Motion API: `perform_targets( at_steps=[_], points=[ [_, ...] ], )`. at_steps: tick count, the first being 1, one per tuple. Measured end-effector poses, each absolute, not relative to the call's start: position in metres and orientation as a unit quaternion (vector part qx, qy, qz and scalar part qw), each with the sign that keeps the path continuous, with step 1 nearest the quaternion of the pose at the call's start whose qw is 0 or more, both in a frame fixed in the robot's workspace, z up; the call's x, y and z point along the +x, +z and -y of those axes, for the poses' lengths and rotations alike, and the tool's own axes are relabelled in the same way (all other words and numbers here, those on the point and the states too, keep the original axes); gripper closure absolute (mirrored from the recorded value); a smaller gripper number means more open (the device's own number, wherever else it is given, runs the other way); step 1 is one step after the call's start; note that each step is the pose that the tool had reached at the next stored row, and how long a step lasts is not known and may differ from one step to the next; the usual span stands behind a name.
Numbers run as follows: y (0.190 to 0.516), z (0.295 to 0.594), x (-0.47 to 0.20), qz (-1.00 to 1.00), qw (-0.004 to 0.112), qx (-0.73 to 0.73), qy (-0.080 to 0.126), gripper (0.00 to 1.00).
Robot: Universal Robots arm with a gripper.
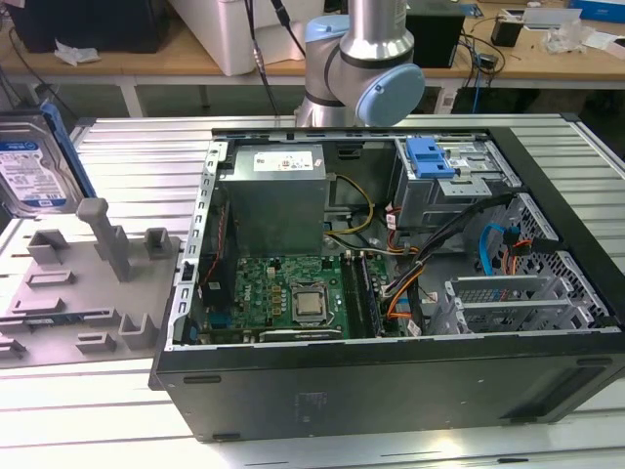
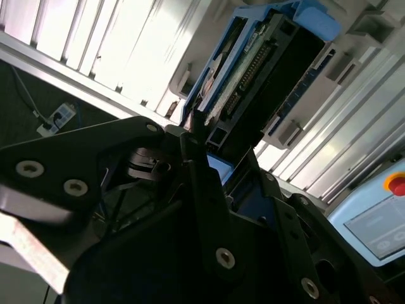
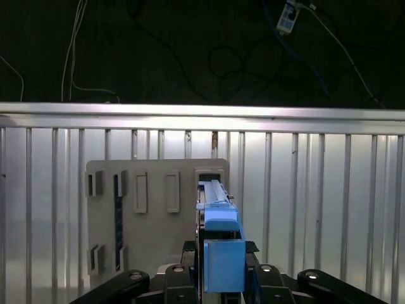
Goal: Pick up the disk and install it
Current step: 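Pick up the disk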
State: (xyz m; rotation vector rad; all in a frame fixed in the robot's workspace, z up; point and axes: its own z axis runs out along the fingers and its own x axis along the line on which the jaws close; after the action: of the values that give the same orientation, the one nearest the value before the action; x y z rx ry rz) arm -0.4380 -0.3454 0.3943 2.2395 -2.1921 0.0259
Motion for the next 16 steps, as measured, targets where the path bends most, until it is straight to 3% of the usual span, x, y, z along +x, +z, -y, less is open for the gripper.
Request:
perform_targets(
  at_steps=[16],
  points=[
    [0.424,0.346,-0.438,0.699,0.004,0.715,0.008,0.64]
  ],
)
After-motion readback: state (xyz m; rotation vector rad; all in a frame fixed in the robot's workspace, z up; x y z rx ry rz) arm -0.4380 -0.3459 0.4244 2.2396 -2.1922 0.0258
